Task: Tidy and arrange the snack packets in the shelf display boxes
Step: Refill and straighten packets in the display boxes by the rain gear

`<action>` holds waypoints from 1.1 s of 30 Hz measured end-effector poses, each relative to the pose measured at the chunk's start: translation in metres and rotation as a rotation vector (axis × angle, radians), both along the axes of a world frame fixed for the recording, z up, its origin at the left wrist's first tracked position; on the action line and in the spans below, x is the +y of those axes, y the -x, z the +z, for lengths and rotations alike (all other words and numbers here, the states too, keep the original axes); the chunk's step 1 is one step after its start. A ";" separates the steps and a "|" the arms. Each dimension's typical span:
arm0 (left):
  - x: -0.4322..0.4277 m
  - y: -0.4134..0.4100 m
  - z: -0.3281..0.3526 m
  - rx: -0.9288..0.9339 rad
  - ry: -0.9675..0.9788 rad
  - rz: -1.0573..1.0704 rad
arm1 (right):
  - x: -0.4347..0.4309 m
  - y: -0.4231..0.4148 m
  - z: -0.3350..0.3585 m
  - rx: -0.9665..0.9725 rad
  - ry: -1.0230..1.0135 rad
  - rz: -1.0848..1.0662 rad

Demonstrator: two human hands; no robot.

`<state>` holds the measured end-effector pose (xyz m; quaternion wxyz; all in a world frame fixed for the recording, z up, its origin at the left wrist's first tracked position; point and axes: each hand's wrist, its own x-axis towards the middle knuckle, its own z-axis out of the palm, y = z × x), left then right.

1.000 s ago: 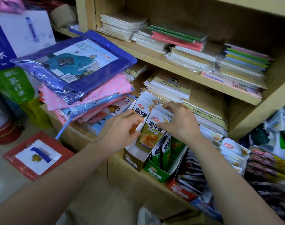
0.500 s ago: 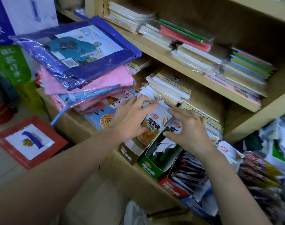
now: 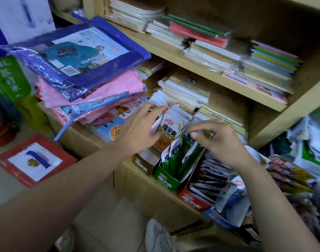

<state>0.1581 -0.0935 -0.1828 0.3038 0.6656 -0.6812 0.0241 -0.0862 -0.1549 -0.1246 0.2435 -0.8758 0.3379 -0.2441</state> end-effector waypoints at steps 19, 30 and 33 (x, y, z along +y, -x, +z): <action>0.042 0.044 0.006 0.155 -0.059 -0.148 | 0.007 -0.002 0.004 0.233 0.080 -0.017; 0.028 0.041 0.027 0.339 0.132 -0.311 | 0.011 0.013 0.021 -0.063 -0.044 -0.060; 0.021 0.044 0.027 0.352 0.161 -0.287 | 0.012 0.017 0.024 -0.155 -0.082 -0.112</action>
